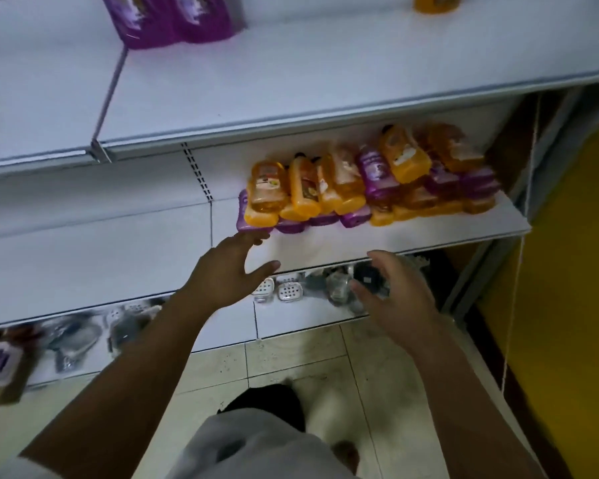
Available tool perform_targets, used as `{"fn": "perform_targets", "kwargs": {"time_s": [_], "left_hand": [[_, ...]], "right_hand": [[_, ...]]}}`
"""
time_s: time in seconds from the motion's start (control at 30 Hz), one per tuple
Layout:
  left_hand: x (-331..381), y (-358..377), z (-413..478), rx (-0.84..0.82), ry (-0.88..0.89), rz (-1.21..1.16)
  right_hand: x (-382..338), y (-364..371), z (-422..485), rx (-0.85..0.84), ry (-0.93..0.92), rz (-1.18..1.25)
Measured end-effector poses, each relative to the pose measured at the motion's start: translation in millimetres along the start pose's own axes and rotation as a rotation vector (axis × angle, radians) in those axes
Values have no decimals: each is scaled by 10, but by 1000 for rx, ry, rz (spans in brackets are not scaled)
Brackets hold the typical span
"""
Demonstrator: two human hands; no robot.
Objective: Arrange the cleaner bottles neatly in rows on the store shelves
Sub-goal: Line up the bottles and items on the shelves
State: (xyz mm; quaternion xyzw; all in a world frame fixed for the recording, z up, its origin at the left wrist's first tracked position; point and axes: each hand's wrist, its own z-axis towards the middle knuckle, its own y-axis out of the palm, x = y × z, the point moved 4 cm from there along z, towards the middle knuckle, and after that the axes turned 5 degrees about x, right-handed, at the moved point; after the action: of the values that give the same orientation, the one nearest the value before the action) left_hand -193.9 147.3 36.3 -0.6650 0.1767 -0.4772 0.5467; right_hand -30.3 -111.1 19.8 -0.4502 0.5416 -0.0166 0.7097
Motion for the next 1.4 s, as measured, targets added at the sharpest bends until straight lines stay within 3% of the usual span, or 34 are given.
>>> {"fn": "perform_targets", "kwargs": {"time_s": [0.2, 0.37, 0.53, 0.67, 0.83, 0.97, 1.1, 1.27, 1.4], "left_hand": [[-365, 118, 305, 30, -170, -23], [-534, 201, 834, 74, -281, -251], [-628, 342, 1314, 45, -394, -446], [-570, 475, 1533, 87, -492, -569], [-437, 586, 1611, 281, -649, -666], [-381, 578, 1616, 384, -788, -817], [-539, 603, 1493, 386, -899, -1009], [-492, 693, 1195, 213, -888, -1344], [-344, 745, 922, 52, -981, -1753]], "right_hand": [[-5, 290, 793, -27, 66, 164], [-55, 602, 1372, -32, 215, 320], [8, 948, 1728, -195, 591, 576], [37, 1266, 1878, -354, 887, 945], [-13, 1337, 2051, -344, 1012, 1234], [-16, 1311, 2093, -313, 1034, 1248], [7, 1194, 2093, -358, 982, 1281], [101, 1057, 2023, -550, 933, 1210], [185, 943, 1950, -657, 815, 1058]]}}
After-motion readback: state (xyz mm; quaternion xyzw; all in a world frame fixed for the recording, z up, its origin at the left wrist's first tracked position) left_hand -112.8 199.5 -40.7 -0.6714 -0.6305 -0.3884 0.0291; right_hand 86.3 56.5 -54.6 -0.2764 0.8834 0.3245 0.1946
